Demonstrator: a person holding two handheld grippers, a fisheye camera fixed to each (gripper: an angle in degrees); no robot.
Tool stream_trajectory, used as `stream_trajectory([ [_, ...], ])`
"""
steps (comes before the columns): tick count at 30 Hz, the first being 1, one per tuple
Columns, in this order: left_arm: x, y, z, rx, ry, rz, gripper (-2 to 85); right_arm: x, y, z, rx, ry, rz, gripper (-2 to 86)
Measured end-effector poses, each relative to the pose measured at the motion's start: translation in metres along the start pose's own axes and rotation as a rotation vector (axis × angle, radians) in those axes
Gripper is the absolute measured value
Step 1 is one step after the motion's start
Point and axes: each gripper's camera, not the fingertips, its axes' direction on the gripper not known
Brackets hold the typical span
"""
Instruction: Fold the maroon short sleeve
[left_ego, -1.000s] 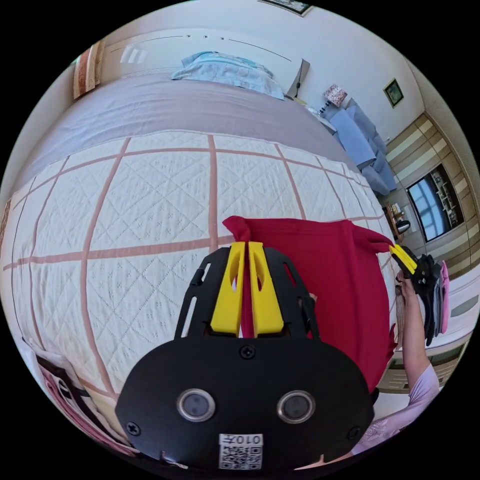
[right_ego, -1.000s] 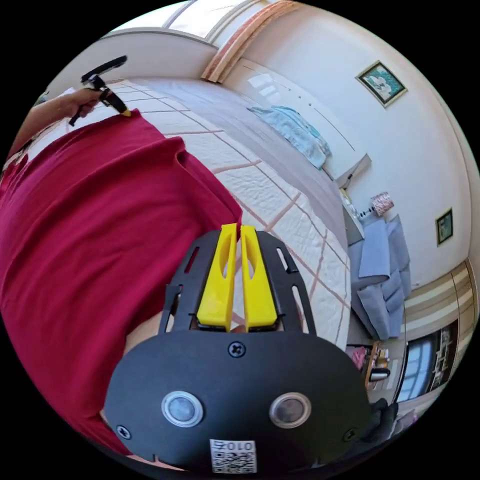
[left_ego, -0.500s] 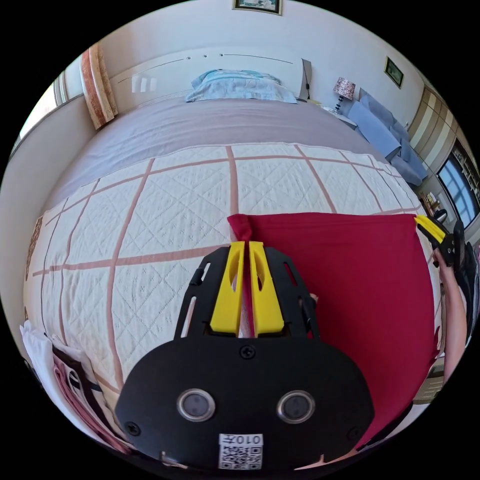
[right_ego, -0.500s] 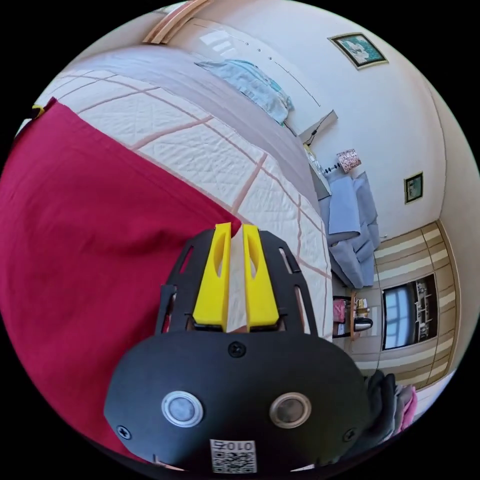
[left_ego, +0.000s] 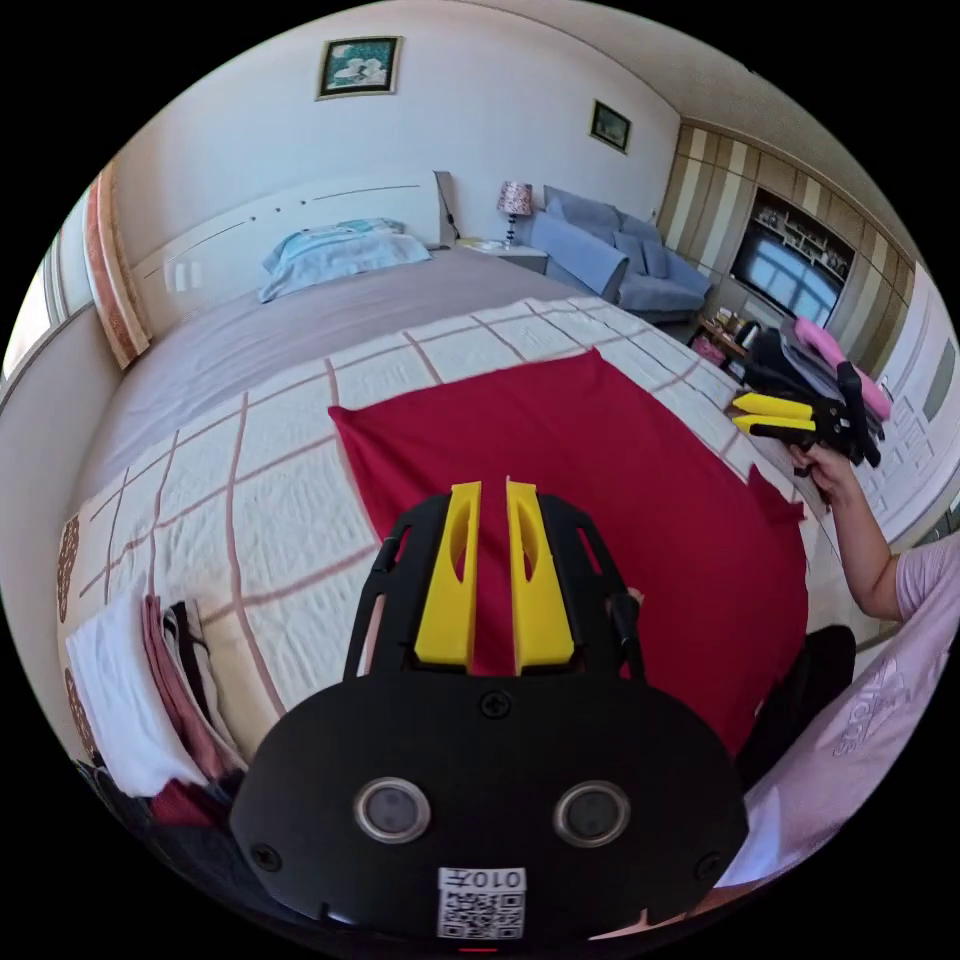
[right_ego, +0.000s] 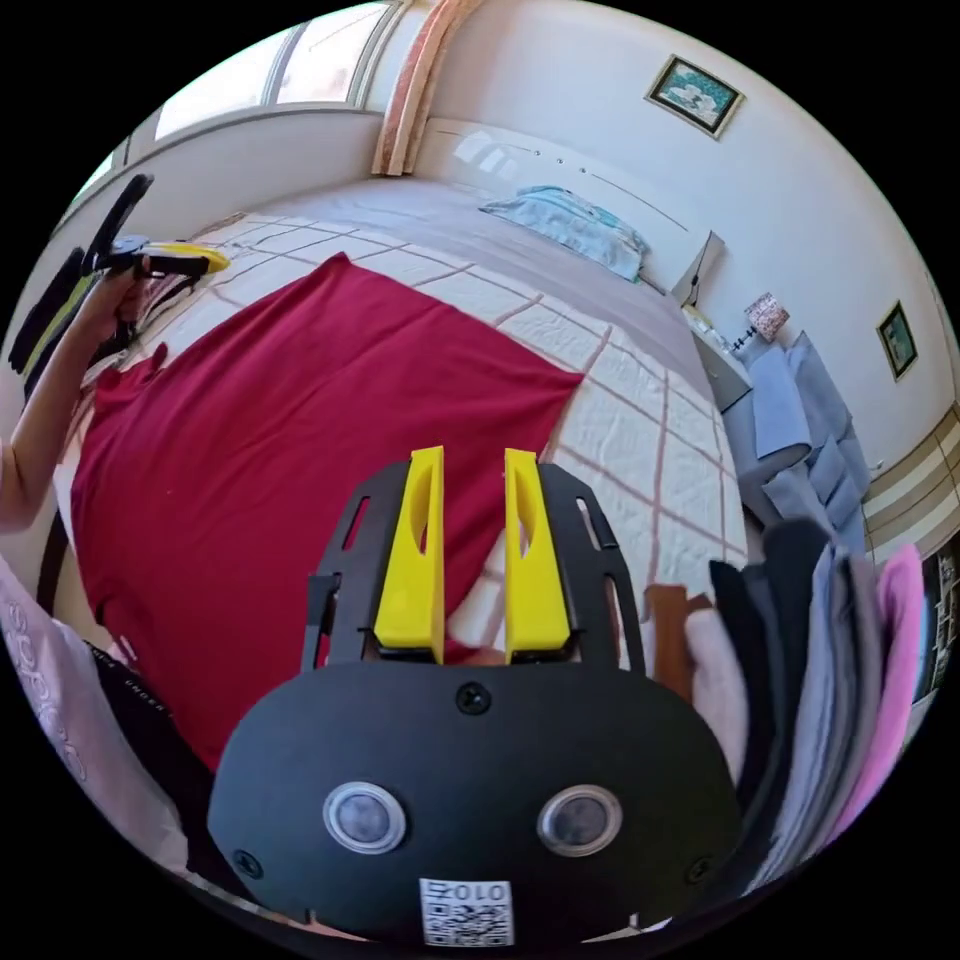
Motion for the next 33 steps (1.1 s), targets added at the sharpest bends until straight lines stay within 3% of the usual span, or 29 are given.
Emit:
stream_trajectory([
  [6, 0.057, 0.112, 0.027, -0.227, -0.149, -0.025, 3.7, -0.034, 0.117, -0.014, -0.107, -0.102, 0.186, 8.7],
  [9, 0.038, 0.12, 0.028, -0.154, -0.081, -0.101, 2.7, -0.026, 0.141, 0.01, -0.176, -0.177, 0.244, 8.0],
  [13, 0.015, 0.12, 0.022, -0.113, 0.052, -0.174, 1.9, 0.003, 0.154, -0.03, -0.053, -0.153, 0.308, 9.1],
  [18, 0.045, 0.139, -0.024, 0.043, 0.028, -0.159, 2.1, 0.059, 0.237, -0.086, 0.05, 0.021, 0.67, 11.7],
  [22, 0.08, 0.143, -0.023, 0.076, 0.226, -0.076, 2.0, 0.096, 0.3, -0.078, 0.087, -0.079, 0.903, 11.9],
  [28, 0.107, 0.148, -0.028, 0.113, 0.379, -0.038, 1.5, 0.108, 0.305, -0.049, 0.081, -0.072, 0.913, 12.7],
  [33, 0.103, 0.158, -0.036, 0.11, 0.373, -0.041, 0.9, 0.102, 0.308, -0.051, 0.152, -0.108, 0.986, 12.3],
])
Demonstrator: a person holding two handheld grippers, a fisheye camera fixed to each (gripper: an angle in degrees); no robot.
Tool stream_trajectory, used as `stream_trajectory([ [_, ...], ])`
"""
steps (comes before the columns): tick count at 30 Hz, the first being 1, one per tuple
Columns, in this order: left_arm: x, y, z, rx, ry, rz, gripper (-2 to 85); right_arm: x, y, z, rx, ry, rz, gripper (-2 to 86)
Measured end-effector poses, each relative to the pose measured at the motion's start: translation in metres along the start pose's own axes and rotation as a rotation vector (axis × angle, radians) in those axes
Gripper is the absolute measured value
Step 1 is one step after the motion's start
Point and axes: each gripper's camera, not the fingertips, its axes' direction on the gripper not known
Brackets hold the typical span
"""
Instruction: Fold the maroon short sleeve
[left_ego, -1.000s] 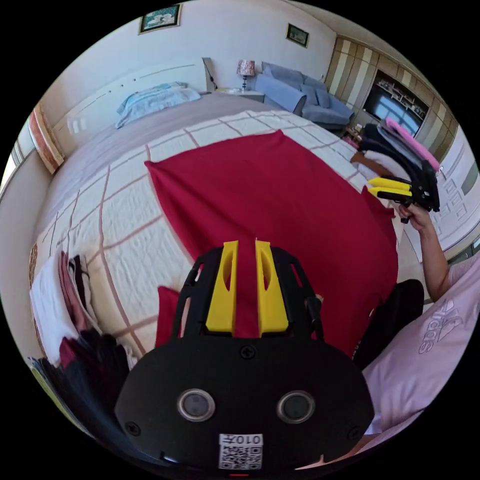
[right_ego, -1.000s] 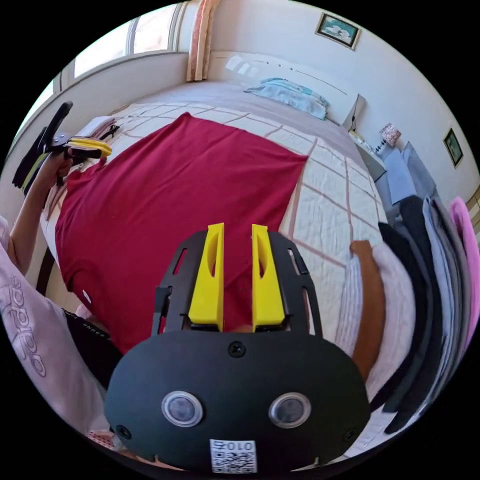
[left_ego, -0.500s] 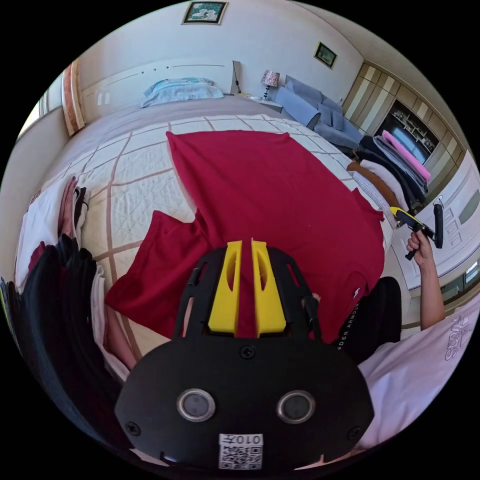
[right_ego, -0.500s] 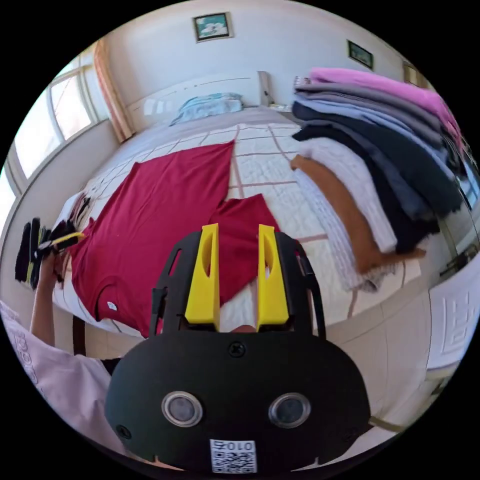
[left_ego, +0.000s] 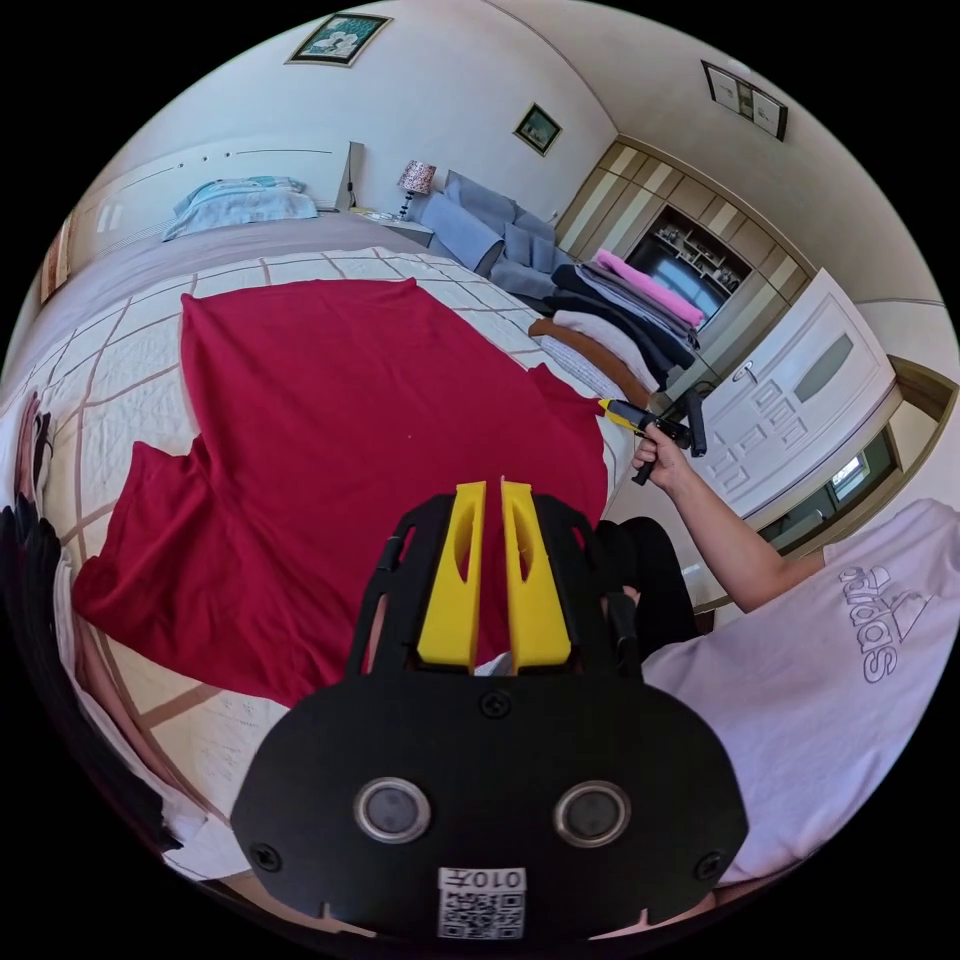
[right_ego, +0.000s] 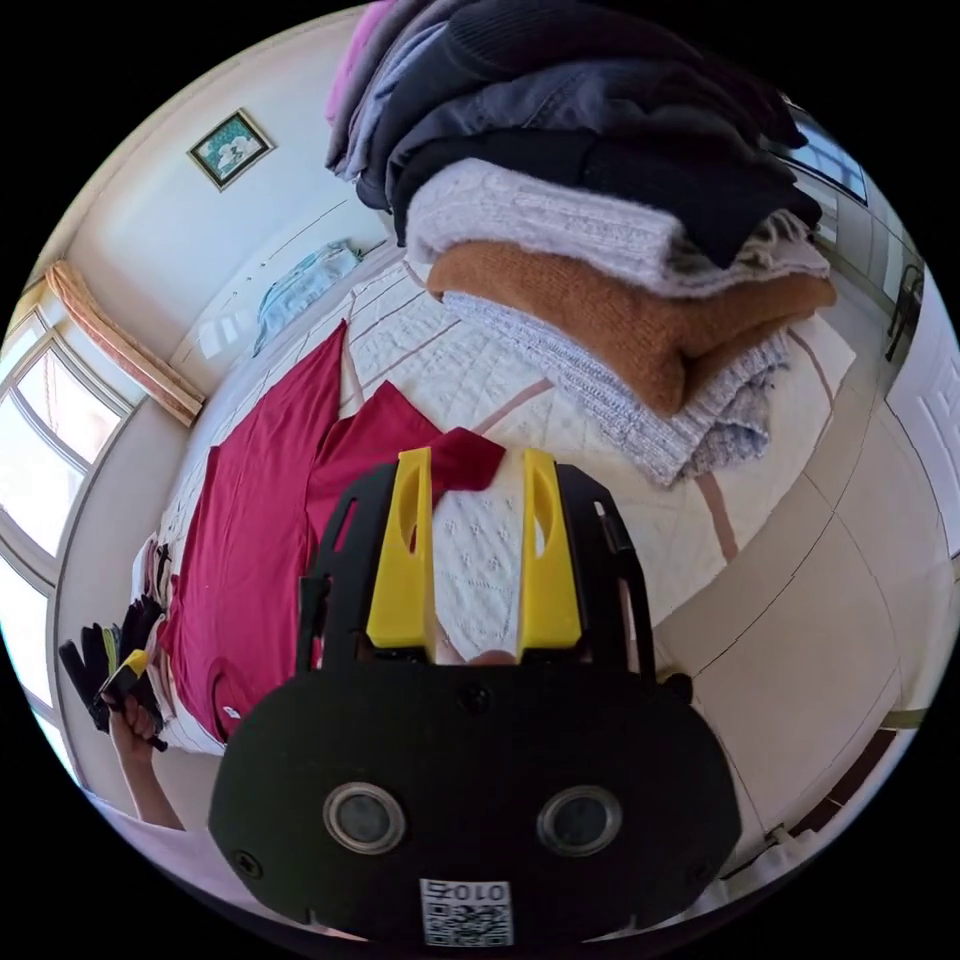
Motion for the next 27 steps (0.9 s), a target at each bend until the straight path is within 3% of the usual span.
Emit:
stream_trajectory([
  [6, -0.022, 0.006, -0.006, 0.041, 0.058, -0.063, 0.4, -0.018, 0.007, 0.001, -0.018, 0.126, -0.023, 8.5],
  [12, -0.028, 0.002, -0.003, 0.049, 0.064, -0.056, 0.4, -0.025, 0.007, -0.031, 0.02, -0.025, 0.002, 4.3],
  [16, -0.028, -0.004, 0.005, 0.039, 0.072, -0.046, 0.5, -0.146, 0.03, -0.058, 0.101, 0.032, -0.443, 4.1],
  [20, -0.025, -0.014, 0.022, 0.02, 0.089, -0.024, 1.0, -0.252, 0.109, -0.001, -0.056, 0.182, -0.885, 3.9],
  [23, -0.023, -0.026, 0.045, -0.034, 0.096, 0.003, 1.9, -0.255, 0.141, 0.029, -0.171, 0.145, -0.923, 3.9],
  [27, -0.022, -0.049, 0.081, -0.103, 0.123, 0.032, 4.5, -0.238, 0.154, -0.002, -0.063, -0.069, -0.909, 5.6],
])
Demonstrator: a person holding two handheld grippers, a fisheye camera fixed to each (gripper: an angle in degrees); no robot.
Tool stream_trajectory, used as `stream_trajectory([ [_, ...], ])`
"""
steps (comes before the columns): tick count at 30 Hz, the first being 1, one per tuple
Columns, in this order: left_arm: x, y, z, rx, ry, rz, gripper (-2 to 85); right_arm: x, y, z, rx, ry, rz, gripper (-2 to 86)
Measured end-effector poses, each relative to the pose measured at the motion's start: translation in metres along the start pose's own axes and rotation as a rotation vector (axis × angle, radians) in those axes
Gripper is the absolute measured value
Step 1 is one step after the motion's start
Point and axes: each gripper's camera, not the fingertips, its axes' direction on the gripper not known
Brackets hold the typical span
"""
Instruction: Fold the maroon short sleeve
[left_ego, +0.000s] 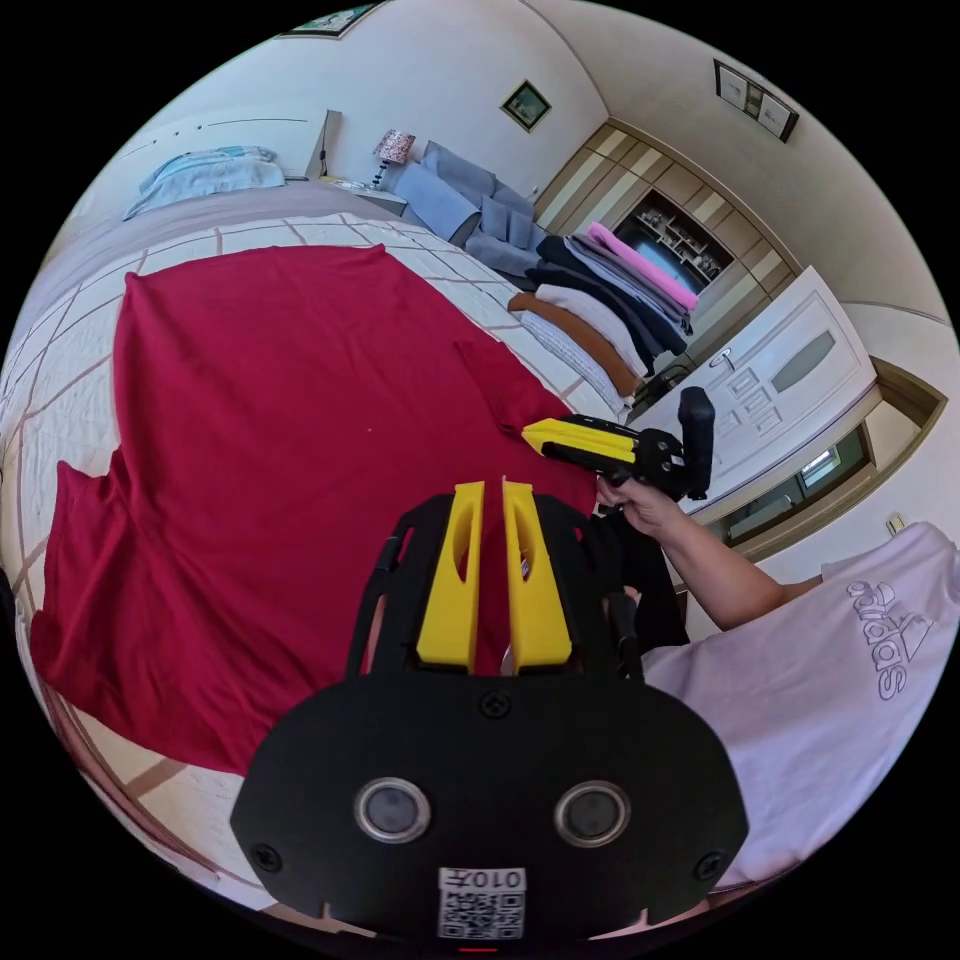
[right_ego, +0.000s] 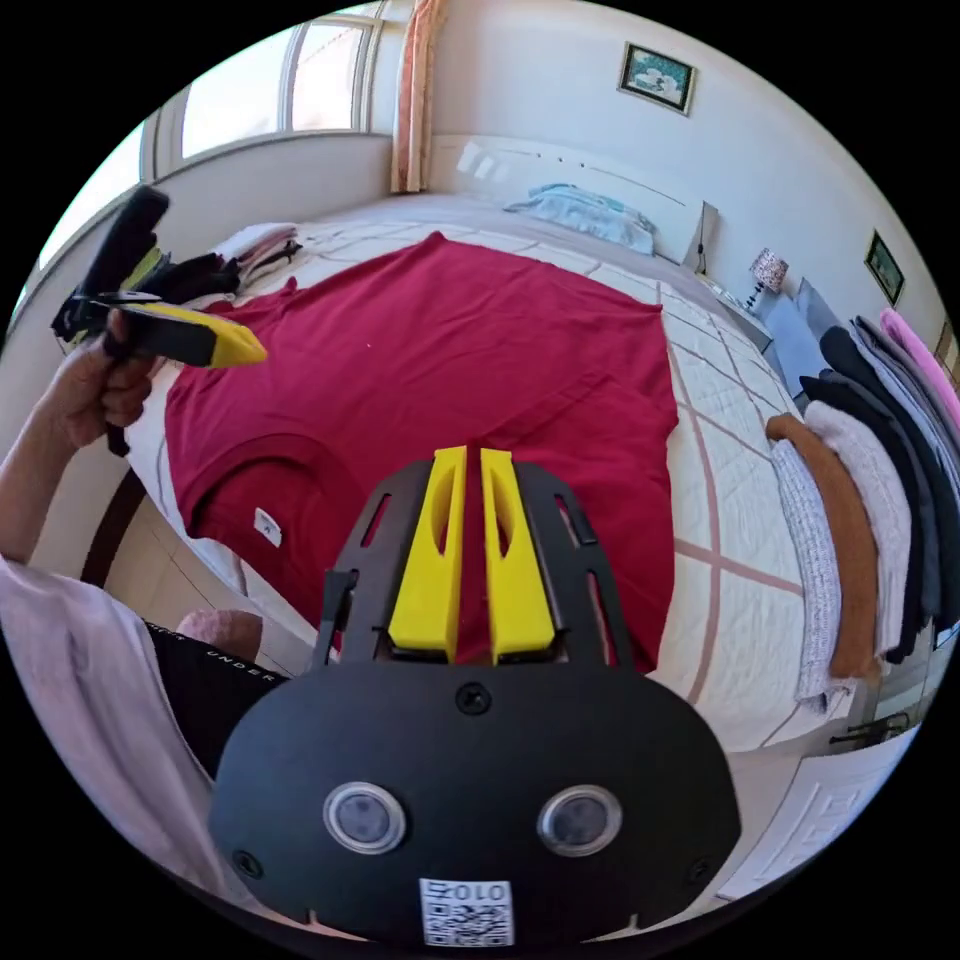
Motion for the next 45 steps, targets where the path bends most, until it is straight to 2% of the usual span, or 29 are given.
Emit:
stream_trajectory([
  [4, -0.005, -0.051, 0.04, -0.067, 0.04, 0.016, 8.1, 0.012, 0.026, -0.027, 0.004, -0.087, 0.024, 11.1],
  [10, -0.012, -0.152, 0.082, -0.061, -0.026, 0.062, 10.2, 0.022, 0.069, -0.041, -0.046, 0.213, 0.129, 10.4],
  [15, -0.025, -0.213, 0.131, -0.148, -0.051, 0.047, 10.6, 0.03, 0.079, -0.03, -0.05, 0.25, 0.193, 8.8],
  [19, 0.007, -0.23, 0.151, -0.112, -0.158, 0.206, 10.0, 0.017, 0.084, -0.033, 0.004, 0.251, 0.204, 7.8],
  [22, 0.027, -0.232, 0.176, -0.192, -0.078, 0.31, 9.5, 0.007, 0.088, -0.028, 0.022, 0.224, 0.191, 7.6],
  [24, 0.023, -0.231, 0.193, -0.261, -0.119, 0.278, 9.0, 0.005, 0.089, -0.012, -0.062, 0.182, 0.171, 8.0],
  [28, 0.007, -0.226, 0.181, -0.165, -0.105, 0.167, 8.0, 0.001, 0.092, -0.015, -0.084, 0.178, 0.161, 8.4],
  [30, 0.011, -0.223, 0.177, -0.194, -0.145, 0.173, 8.6, 0.0, 0.094, -0.019, -0.088, 0.175, 0.164, 8.4],
  [32, 0.023, -0.216, 0.16, -0.168, -0.119, 0.221, 9.2, -0.006, 0.091, -0.037, -0.029, 0.203, 0.18, 8.0],
  [34, 0.046, -0.188, 0.12, -0.037, -0.125, 0.275, 9.4, -0.014, 0.088, -0.049, 0.047, 0.225, 0.182, 7.7],
  [35, 0.051, -0.179, 0.115, -0.027, -0.124, 0.289, 9.4, -0.019, 0.085, -0.049, 0.06, 0.227, 0.161, 7.7],
  [39, 0.052, -0.12, 0.136, -0.291, -0.177, 0.32, 9.6, -0.017, 0.078, -0.012, -0.09, 0.136, 0.146, 8.2],
  [40, 0.049, -0.102, 0.115, -0.194, -0.165, 0.278, 9.7, -0.014, 0.077, -0.004, -0.131, 0.113, 0.163, 8.3],
  [42, 0.049, -0.077, 0.07, -0.091, -0.196, 0.21, 10.0, -0.015, 0.073, -0.017, -0.094, 0.127, 0.177, 8.1],
  [45, 0.05, -0.014, -0.017, 0.076, -0.426, 0.066, 11.0, -0.027, 0.066, -0.051, 0.008, 0.188, 0.168, 7.3],
])
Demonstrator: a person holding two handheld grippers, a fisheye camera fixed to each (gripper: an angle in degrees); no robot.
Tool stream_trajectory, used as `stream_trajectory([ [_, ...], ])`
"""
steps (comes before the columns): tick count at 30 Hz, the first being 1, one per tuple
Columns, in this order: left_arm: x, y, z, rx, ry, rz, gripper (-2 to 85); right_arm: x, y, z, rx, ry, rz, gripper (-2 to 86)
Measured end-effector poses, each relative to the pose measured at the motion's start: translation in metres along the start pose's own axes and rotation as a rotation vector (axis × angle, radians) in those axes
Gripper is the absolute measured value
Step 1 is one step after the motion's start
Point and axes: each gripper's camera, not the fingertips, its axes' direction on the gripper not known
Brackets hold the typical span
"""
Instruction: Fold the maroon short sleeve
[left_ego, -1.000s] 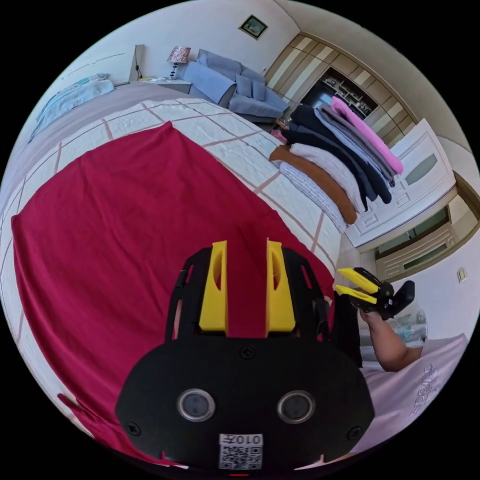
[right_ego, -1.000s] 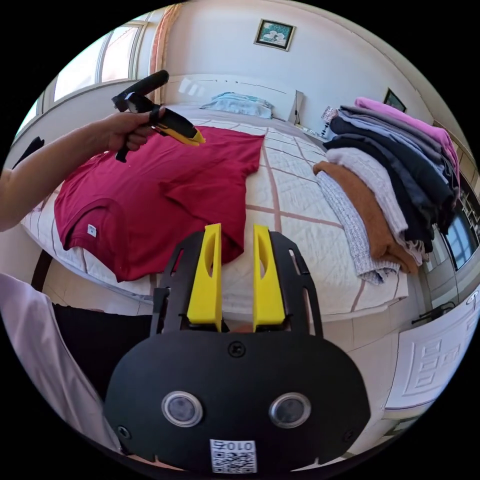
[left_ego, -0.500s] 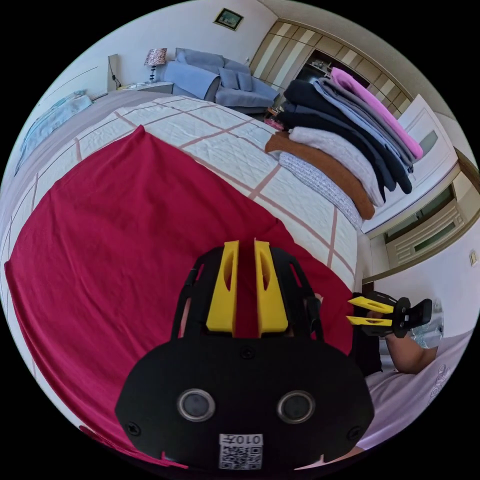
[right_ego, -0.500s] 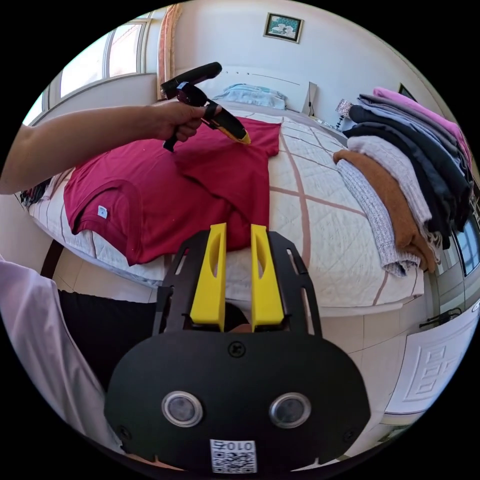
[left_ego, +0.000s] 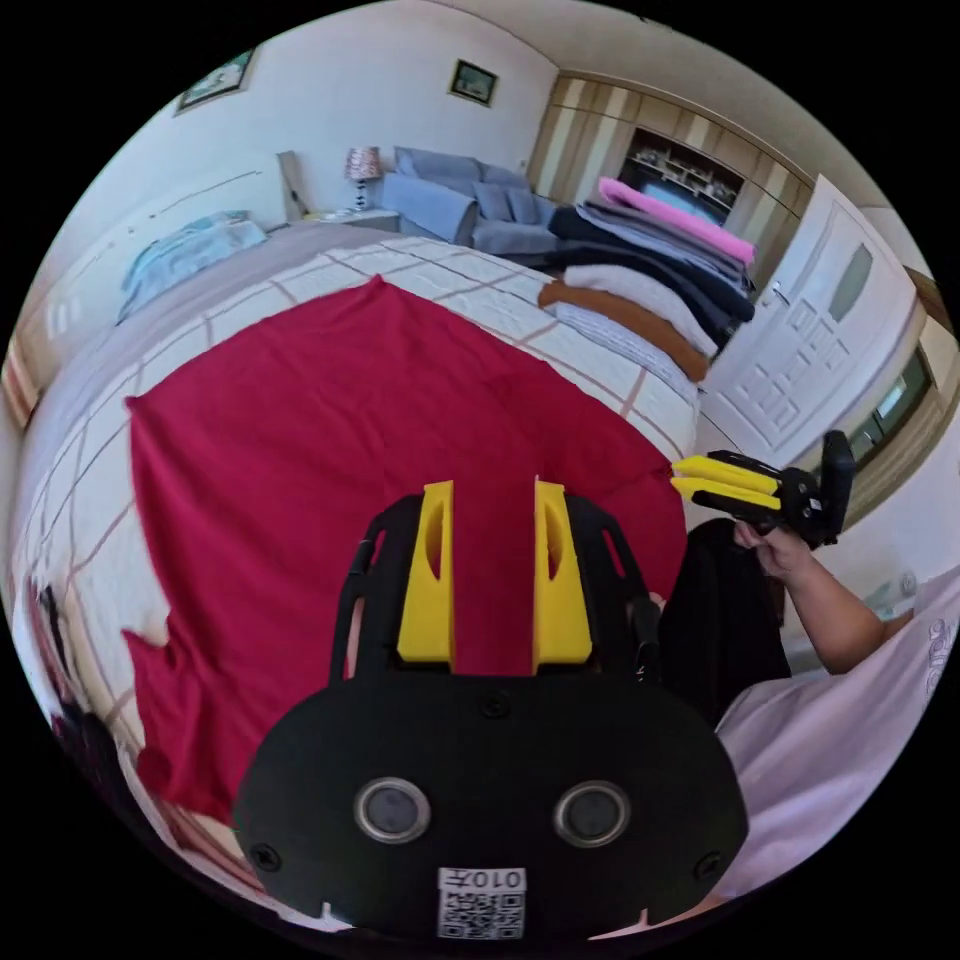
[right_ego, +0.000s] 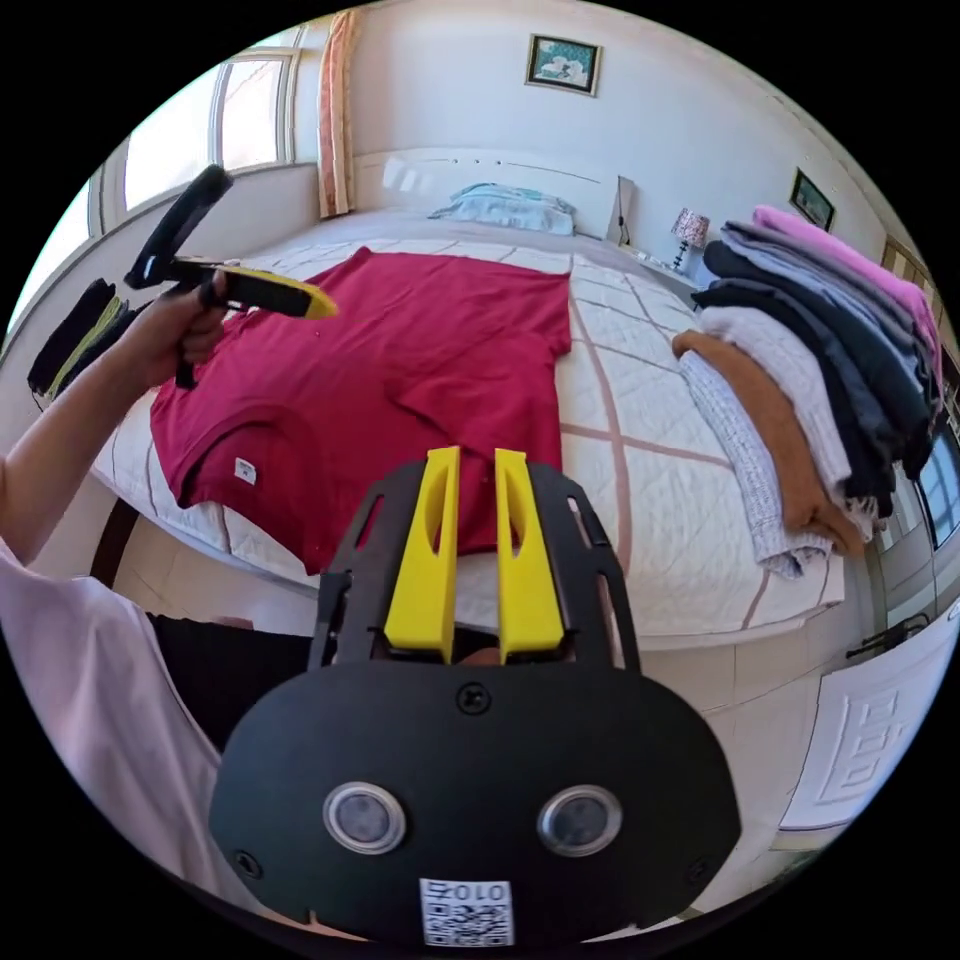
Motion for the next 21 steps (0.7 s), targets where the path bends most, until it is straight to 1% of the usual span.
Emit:
stream_trajectory([
  [1, -0.016, 0.027, -0.029, 0.012, -0.15, -0.084, 11.2, -0.004, -0.002, -0.011, 0.032, 0.01, 0.001, 7.1],
  [2, -0.024, 0.04, -0.042, 0.008, -0.223, -0.122, 11.3, -0.008, -0.004, -0.02, 0.058, 0.006, 0.0, 7.0],
  [3, -0.043, 0.067, -0.065, -0.011, -0.351, -0.208, 11.5, -0.011, -0.004, -0.023, 0.069, 0.002, -0.004, 6.9],
  [4, -0.063, 0.094, -0.084, -0.021, -0.428, -0.315, 11.6, -0.017, -0.006, -0.027, 0.085, -0.005, -0.02, 6.8],
  [5, -0.073, 0.108, -0.092, -0.018, -0.443, -0.369, 11.7, -0.025, -0.008, -0.029, 0.089, -0.002, -0.046, 6.7],
  [7, -0.104, 0.157, -0.108, -0.018, -0.433, -0.555, 11.9, -0.038, -0.012, -0.03, 0.097, 0.009, -0.096, 6.5],
  [9, -0.112, 0.18, -0.107, 0.007, -0.441, -0.611, 12.0, -0.049, -0.017, -0.029, 0.104, 0.019, -0.145, 6.5],
  [11, -0.115, 0.188, -0.099, -0.022, -0.47, -0.629, 11.9, -0.06, -0.022, -0.027, 0.12, -0.004, -0.187, 6.4],
  [14, -0.115, 0.186, -0.092, 0.014, -0.442, -0.646, 11.7, -0.068, -0.029, -0.023, 0.101, -0.026, -0.24, 6.4],
  [17, -0.124, 0.185, -0.081, 0.016, -0.394, -0.716, 11.4, -0.071, -0.03, -0.021, 0.099, -0.029, -0.255, 6.4],
  [21, -0.117, 0.185, -0.076, 0.037, -0.412, -0.746, 8.3, -0.07, -0.027, -0.015, 0.086, -0.041, -0.245, 6.2],
])
